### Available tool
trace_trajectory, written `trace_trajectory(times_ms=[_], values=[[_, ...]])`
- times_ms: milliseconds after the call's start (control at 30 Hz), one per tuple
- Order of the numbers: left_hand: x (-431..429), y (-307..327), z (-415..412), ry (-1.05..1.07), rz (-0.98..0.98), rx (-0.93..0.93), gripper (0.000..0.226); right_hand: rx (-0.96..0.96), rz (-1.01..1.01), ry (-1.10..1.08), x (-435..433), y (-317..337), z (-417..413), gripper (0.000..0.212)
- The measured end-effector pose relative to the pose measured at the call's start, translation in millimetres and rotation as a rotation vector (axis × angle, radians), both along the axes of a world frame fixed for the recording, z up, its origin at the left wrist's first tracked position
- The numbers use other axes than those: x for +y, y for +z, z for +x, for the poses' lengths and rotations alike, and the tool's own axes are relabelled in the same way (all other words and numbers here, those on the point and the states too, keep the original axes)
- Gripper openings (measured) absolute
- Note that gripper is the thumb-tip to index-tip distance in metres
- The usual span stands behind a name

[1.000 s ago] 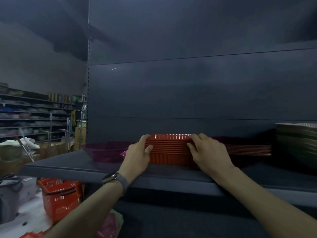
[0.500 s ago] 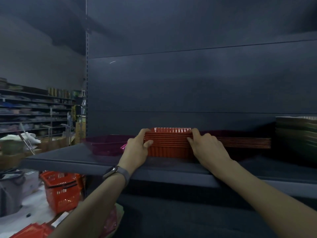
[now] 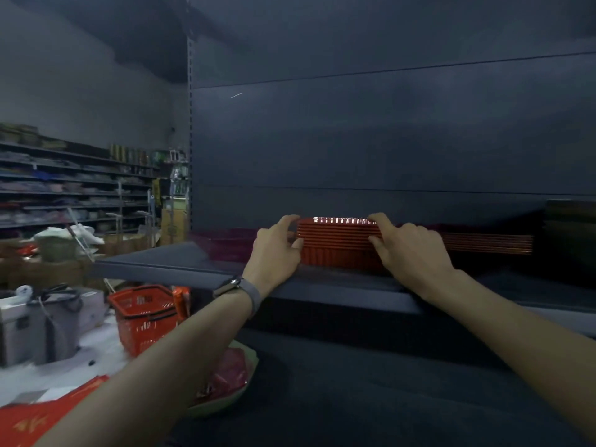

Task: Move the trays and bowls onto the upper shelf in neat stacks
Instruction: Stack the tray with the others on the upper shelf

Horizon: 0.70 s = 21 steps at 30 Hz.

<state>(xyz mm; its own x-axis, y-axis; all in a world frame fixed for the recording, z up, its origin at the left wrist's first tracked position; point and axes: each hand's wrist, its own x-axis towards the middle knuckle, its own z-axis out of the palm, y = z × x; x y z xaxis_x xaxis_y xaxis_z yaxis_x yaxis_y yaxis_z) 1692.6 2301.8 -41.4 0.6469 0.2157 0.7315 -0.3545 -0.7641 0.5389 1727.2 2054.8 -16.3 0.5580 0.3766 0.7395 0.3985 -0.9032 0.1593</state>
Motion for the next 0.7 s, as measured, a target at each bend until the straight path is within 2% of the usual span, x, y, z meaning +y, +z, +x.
trace_trajectory(times_ms=[167, 300, 500, 700], values=[[39, 14, -36, 0.061, 0.145, -0.157, 0.039, -0.01, -0.006, 0.166, 41, 4, -14, 0.041], [77, 21, -62, 0.174, 0.249, -0.199, 0.038, 0.049, 0.033, 0.314, 82, 5, -20, 0.039], [133, 22, -82, 0.388, 0.347, 0.035, 0.048, 0.09, 0.044, 0.382, 134, 8, -20, 0.04], [154, 17, -73, 0.391, 0.344, 0.219, 0.052, 0.152, 0.025, 0.366, 162, 5, -16, 0.041]])
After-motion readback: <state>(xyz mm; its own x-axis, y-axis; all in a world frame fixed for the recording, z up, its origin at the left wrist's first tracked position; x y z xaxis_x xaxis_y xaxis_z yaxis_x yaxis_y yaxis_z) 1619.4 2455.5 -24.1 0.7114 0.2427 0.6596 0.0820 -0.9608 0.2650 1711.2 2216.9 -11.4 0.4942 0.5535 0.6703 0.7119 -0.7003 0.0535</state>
